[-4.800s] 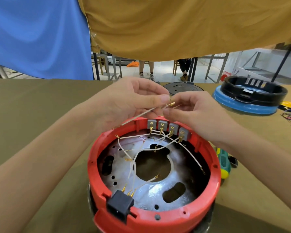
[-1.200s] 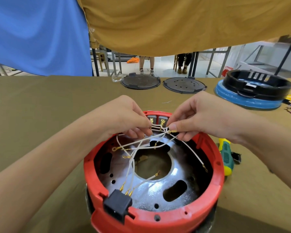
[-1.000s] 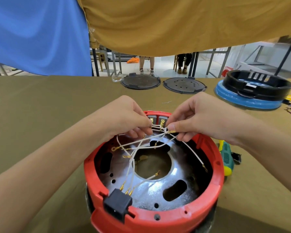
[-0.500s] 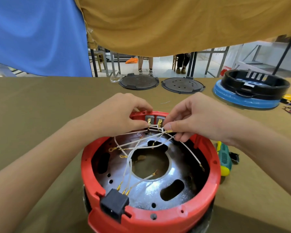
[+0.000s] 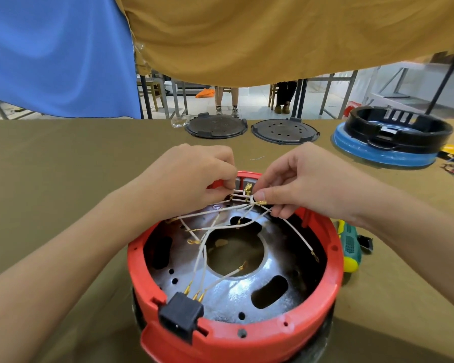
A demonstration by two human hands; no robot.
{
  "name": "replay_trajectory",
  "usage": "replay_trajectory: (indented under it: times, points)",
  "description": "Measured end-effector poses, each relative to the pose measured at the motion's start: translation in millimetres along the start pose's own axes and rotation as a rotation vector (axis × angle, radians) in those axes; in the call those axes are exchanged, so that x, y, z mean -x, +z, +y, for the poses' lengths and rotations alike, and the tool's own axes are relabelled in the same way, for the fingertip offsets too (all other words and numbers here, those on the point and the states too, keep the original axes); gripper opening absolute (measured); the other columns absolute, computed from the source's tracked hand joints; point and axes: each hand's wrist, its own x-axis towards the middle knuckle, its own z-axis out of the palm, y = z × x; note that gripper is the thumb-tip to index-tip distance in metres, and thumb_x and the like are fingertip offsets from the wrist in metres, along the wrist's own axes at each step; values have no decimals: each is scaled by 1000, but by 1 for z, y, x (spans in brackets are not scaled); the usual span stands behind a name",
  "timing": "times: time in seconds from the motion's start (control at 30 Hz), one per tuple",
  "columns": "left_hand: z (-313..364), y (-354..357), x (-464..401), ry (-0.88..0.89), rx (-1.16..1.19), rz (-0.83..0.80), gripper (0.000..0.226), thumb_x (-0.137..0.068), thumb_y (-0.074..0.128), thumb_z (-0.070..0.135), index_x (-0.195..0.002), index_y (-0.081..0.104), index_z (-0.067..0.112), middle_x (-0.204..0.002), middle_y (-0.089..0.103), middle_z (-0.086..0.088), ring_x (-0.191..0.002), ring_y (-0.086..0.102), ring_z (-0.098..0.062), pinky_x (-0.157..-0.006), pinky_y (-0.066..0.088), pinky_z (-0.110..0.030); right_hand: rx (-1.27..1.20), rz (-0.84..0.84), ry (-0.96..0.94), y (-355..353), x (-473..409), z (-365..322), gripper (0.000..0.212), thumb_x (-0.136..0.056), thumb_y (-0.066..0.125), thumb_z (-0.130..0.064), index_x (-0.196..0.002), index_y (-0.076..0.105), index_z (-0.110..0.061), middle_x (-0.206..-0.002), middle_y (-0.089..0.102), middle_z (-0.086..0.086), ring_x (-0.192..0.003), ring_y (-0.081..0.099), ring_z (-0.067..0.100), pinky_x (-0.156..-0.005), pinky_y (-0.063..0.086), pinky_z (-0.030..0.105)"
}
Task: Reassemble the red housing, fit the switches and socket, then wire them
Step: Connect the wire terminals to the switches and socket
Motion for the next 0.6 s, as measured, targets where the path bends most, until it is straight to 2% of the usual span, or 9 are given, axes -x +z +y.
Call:
replay_trajectory:
  times: [0.1, 0.2, 0.27, 0.33, 0.4, 0.6]
  points:
    - [0, 2, -1, -44, 5, 16, 8, -84, 75, 22, -77, 73, 23, -90, 60, 12, -64, 45, -7, -63, 31, -26, 29, -5, -29, 2, -1, 2, 3, -83, 78, -17, -80, 77, -18, -65, 74, 0, -55, 69, 10, -57, 55, 16]
    - [-2, 0, 0, -93, 45, 18, 5, -83, 76, 30, -81, 74, 26, -91, 56, 13, -70, 53, -9, -65, 41, -31, 84, 1, -65, 1, -2, 3, 4, -84, 78, -22, -80, 77, -22, -62, 72, -1, -50, 63, 6, -52, 50, 14]
    - [-3, -3, -1, -141, 94, -4, 14, -81, 77, 38, -89, 71, 29, -95, 57, 12, -78, 62, -10, -73, 49, -35, 176, 23, -122, -3, -4, 4, 4, -83, 78, -25, -79, 78, -26, -62, 70, -7, -48, 59, 0, -49, 45, 11]
    - [-6, -5, -1, -188, 141, -18, 30, -78, 79, 43, -102, 69, 30, -101, 59, 12, -79, 62, -7, -80, 51, -36, 300, 52, -189, -6, -5, 5, 3, -81, 78, -31, -79, 77, -32, -63, 68, -17, -56, 58, -4, -54, 43, 8]
    - [-7, -5, -2, -205, 137, -40, 36, -78, 77, 45, -110, 70, 29, -106, 64, 11, -81, 59, -5, -85, 50, -37, 382, 60, -228, -8, -6, 7, 4, -80, 78, -34, -79, 77, -37, -68, 67, -21, -67, 58, -5, -59, 42, 10]
    - [-6, -2, 0, -226, 161, -33, 32, -80, 77, 42, -107, 75, 26, -100, 69, 6, -83, 62, -11, -84, 51, -40, 441, -1, -271, -8, -11, 16, 14, -81, 76, -40, -93, 70, -44, -114, 56, -18, -106, 53, -1, -89, 44, 21]
